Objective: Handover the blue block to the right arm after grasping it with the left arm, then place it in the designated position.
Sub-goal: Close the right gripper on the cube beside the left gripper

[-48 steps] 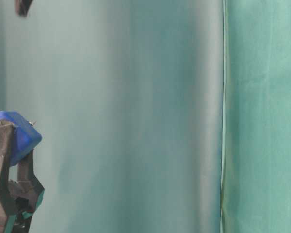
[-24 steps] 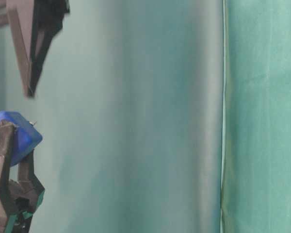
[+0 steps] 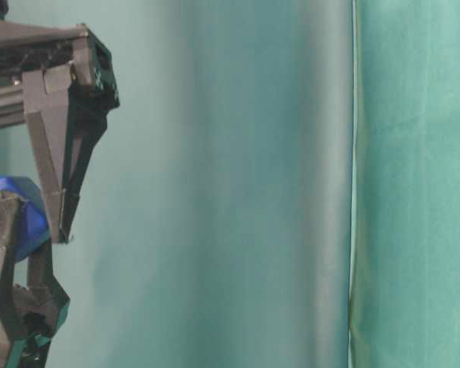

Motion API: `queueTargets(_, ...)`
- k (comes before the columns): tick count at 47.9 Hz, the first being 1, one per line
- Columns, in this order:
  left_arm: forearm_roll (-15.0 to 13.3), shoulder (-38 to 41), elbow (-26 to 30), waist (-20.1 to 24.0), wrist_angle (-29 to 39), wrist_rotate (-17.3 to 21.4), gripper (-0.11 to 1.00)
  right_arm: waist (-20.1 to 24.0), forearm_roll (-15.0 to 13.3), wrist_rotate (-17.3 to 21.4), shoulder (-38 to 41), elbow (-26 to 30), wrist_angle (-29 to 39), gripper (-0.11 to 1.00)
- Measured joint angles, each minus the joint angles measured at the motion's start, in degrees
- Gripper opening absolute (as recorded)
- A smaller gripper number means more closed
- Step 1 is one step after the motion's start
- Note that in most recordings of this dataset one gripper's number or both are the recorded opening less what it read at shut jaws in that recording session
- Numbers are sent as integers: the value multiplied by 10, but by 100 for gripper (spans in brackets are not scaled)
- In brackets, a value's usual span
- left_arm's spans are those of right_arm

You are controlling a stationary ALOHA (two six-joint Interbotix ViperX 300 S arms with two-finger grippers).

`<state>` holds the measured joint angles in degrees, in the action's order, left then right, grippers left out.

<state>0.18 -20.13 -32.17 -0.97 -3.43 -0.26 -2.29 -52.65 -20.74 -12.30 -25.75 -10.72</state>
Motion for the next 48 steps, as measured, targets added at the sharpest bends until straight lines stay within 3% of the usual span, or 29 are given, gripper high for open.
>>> queueTargets(15,0,0,0,0,0,0,46,0,-1,2,2,2,0,92)
queueTargets(18,0,1,0,0,2,0,46,0,-1,4,2,2,1,85)
queueTargets(23,-1,0,1,0,4,-1,46,0,0,7,3,2,9,64)
queueTargets(48,-3,-1,0,1,4,-1,46,2,2,10,2,2,25,64)
